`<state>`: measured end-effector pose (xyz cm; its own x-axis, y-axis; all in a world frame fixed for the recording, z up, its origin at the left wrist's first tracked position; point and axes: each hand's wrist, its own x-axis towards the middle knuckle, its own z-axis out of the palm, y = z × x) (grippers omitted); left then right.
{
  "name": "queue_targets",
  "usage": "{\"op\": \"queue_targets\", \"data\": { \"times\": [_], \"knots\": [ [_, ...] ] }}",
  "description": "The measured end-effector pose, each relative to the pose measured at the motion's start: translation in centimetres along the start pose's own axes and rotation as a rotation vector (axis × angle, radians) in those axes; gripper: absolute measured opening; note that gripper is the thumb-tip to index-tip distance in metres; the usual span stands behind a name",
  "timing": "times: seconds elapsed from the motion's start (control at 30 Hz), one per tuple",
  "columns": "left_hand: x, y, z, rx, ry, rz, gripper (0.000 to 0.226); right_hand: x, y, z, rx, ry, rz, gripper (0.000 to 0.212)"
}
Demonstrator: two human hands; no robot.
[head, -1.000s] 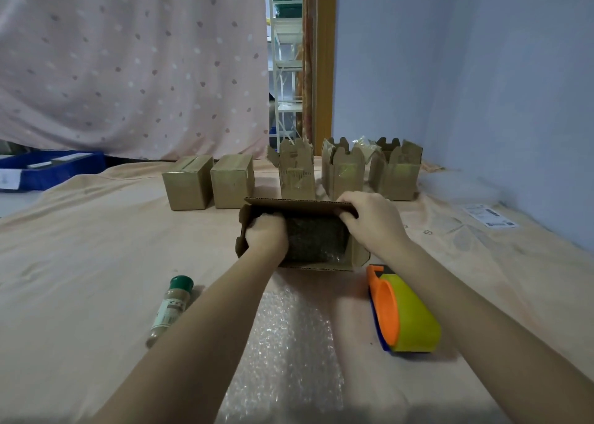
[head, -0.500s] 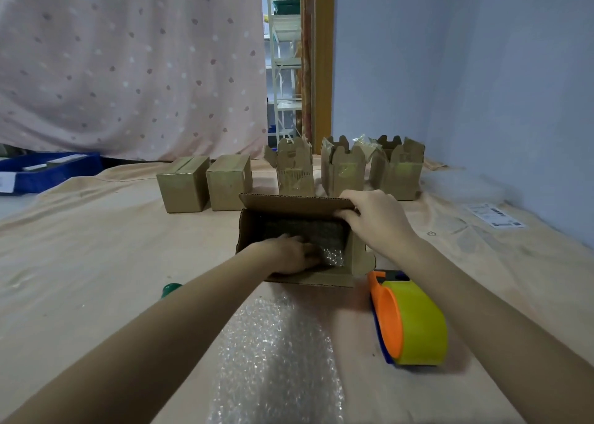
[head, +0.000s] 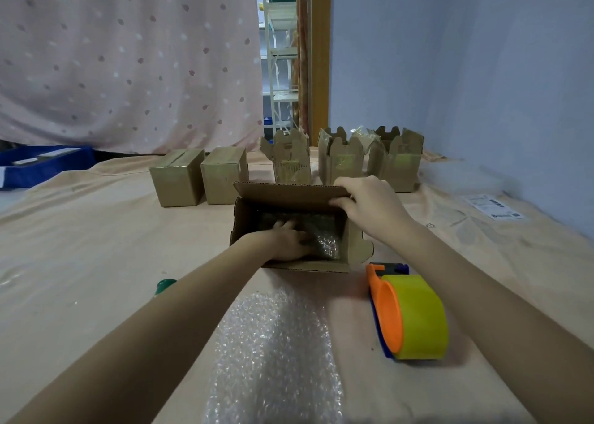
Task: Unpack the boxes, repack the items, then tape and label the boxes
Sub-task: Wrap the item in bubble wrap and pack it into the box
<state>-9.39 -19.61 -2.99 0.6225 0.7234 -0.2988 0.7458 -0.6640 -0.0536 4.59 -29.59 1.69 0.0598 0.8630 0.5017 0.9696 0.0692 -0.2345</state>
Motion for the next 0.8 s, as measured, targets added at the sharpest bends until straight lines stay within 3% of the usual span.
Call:
{"op": "queue_targets", "data": {
  "times": [0.23, 0.37, 0.43, 0.53, 0.8],
  "knots": [
    [-4.5, -0.1, -5.1, -0.335, 0.019, 0.029, 0.029, 1.0, -0.3, -0.5, 0.081, -0.008, 0.041, 0.029],
    [-8.9, -0.7, -7.0, -0.401, 0.124, 0.049, 0.043, 1.9, -0.6, -0.2, 0.015, -0.058, 0.009, 0.021],
    [-10.7, -0.9, -6.8, -0.342, 0.098, 0.075, 0.045, 2.1, -0.5, 0.0, 0.008, -0.088, 0.017, 0.020],
    [-12.5, -0.9, -5.1, -0.083, 0.117, 0.168, 0.032, 2.2, -0.4, 0.2, 0.006, -0.103, 0.040, 0.020],
    [-12.5, -1.4, 2.5, 0.218, 0.594, 0.260, 0.030, 0.9, -0.9, -0.1, -0.115, -0.103, -0.034, 0.022]
  ]
}}
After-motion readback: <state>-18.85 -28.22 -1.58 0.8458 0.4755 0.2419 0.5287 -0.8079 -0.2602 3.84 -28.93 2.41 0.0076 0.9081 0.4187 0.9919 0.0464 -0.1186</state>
